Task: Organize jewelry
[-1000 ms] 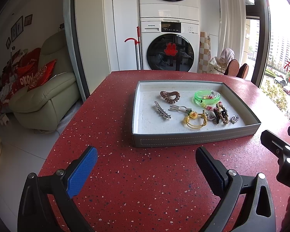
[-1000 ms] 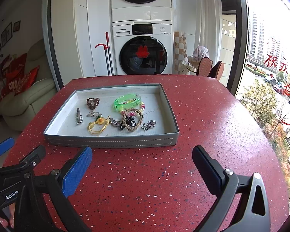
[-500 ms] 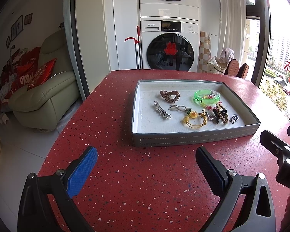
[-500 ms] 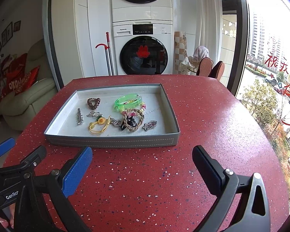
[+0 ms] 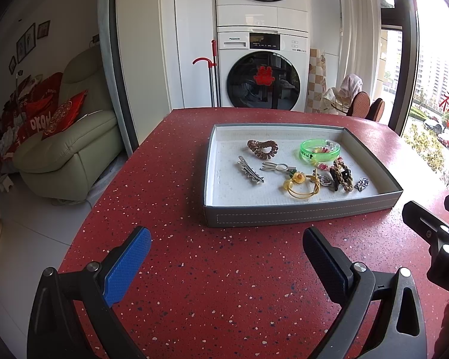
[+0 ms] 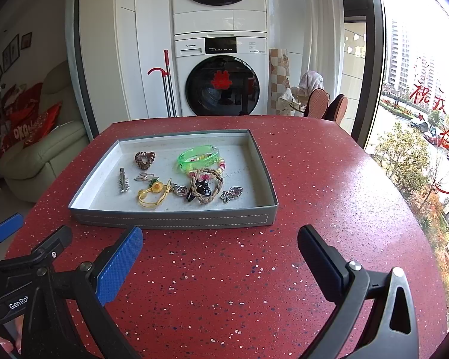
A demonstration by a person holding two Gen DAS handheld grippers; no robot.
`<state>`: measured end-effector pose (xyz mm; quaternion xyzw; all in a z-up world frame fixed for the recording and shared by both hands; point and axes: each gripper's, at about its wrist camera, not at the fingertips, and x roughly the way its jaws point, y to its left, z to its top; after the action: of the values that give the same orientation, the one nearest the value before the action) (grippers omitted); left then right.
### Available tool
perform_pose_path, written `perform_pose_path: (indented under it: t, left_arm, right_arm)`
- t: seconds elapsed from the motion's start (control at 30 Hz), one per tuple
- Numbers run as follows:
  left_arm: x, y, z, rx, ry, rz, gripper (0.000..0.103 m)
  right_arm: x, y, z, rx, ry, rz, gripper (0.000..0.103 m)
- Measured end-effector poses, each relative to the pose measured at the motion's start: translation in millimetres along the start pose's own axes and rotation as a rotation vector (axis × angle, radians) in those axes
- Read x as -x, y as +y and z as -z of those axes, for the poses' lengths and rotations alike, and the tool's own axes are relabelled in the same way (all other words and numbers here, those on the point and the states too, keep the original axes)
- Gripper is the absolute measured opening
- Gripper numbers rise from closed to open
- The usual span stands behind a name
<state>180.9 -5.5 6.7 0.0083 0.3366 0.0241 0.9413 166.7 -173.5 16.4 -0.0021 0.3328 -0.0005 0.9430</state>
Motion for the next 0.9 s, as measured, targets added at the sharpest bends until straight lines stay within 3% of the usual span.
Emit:
perform_pose_path:
  t: [0.9]
  left_arm:
    - [2.4, -0.5, 3.1, -0.001, 0.003, 0.003, 0.103]
  right_arm:
    - [0.2, 1.6, -0.1, -0.001, 0.002, -0.002, 0.103]
